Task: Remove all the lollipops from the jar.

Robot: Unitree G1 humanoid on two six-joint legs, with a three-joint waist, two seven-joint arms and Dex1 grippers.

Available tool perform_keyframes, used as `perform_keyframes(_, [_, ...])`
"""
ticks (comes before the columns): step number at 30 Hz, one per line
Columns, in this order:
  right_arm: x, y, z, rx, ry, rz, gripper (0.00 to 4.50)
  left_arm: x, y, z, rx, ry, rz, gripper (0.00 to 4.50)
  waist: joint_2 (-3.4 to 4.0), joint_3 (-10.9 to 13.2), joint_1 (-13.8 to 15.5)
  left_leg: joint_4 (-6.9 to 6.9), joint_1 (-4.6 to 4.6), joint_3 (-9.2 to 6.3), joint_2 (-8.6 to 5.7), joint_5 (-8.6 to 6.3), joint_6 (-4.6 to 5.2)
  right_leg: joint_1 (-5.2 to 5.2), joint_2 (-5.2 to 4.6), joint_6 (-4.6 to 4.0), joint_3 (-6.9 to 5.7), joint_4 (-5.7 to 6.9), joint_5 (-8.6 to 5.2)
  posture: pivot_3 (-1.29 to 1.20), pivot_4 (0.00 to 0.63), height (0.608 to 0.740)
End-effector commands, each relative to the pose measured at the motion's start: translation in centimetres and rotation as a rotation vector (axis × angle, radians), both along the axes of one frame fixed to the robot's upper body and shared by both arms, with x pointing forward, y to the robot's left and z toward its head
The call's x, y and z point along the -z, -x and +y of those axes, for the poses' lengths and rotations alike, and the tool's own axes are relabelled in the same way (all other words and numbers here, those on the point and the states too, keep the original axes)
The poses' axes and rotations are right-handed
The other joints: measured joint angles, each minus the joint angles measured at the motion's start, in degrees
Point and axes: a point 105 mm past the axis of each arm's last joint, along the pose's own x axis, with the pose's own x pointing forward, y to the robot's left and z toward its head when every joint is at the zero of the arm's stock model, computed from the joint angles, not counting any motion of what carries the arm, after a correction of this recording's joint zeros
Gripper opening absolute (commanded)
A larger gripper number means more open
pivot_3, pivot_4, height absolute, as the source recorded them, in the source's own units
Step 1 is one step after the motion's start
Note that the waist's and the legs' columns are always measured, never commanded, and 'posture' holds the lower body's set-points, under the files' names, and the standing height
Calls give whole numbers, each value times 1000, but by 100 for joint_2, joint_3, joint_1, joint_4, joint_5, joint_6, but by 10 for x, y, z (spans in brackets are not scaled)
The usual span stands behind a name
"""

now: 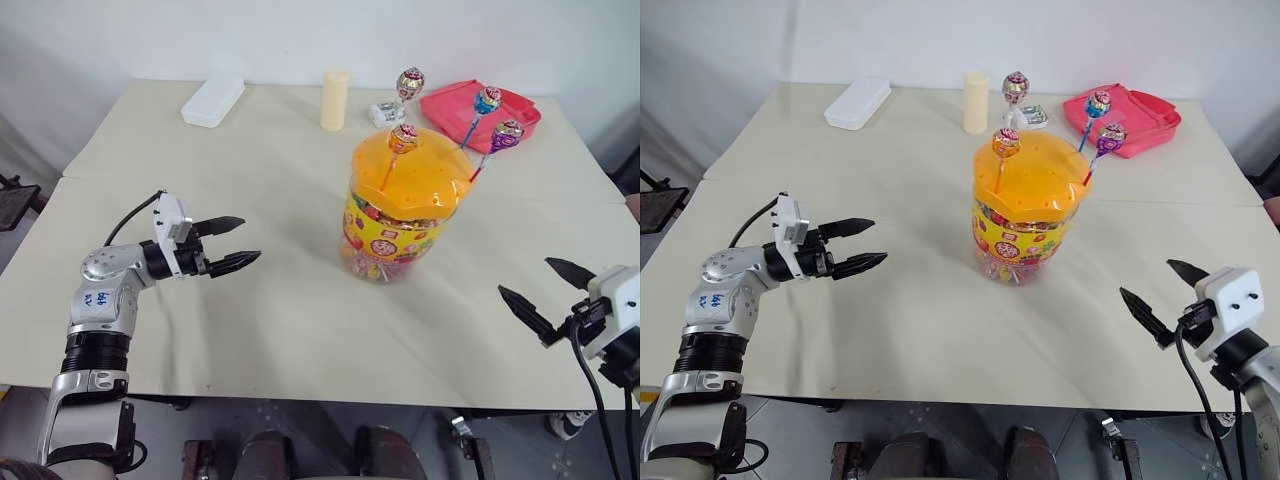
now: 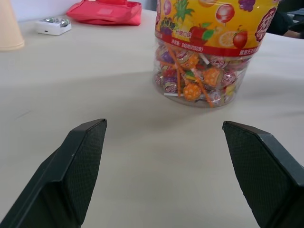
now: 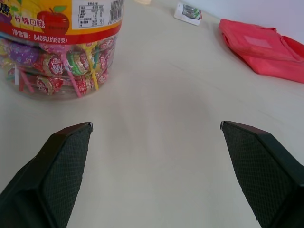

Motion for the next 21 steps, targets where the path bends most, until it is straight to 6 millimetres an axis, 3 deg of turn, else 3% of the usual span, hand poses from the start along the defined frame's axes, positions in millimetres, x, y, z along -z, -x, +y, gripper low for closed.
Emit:
perform_keyframes(1, [-8, 0, -1, -3, 7, -30, 4500, -13, 4, 0, 5, 18, -42, 4119, 0, 0, 0, 0, 0, 0, 0, 0, 0, 0, 0, 0, 0, 1, 0, 0, 150, 740])
perform_keyframes(9, [-21, 0, 6, -66, -19, -17, 4500, -33, 13, -5, 19, -50, -26, 4119, 0, 0, 2, 2, 0, -2, 0, 0, 0, 0, 0, 0, 0, 3, 0, 0, 150, 740])
perform_keyframes(15, [-50, 15, 24, -230, -40, -28, 4500, -83, 28, -15, 159, -76, -142, 4119, 2, 1, 25, 12, -7, -7, 0, 0, 0, 0, 0, 0, -1, 3, 0, 0, 150, 740])
perform_keyframes(18, [-59, 22, 33, -302, -9, -21, 4500, -111, 29, -28, 223, -51, -233, 4119, 2, 1, 33, 39, -35, -25, 1, -3, 4, -3, 1, 1, -18, 3, 1, 0, 150, 740])
perform_keyframes(21, [-69, 26, 40, -351, 2, -44, 4500, -127, 30, -46, 312, -22, -292, 4119, 1, 2, 39, 64, -53, -34, 2, -7, 12, -3, 1, 5, -28, 4, 3, 0, 150, 740])
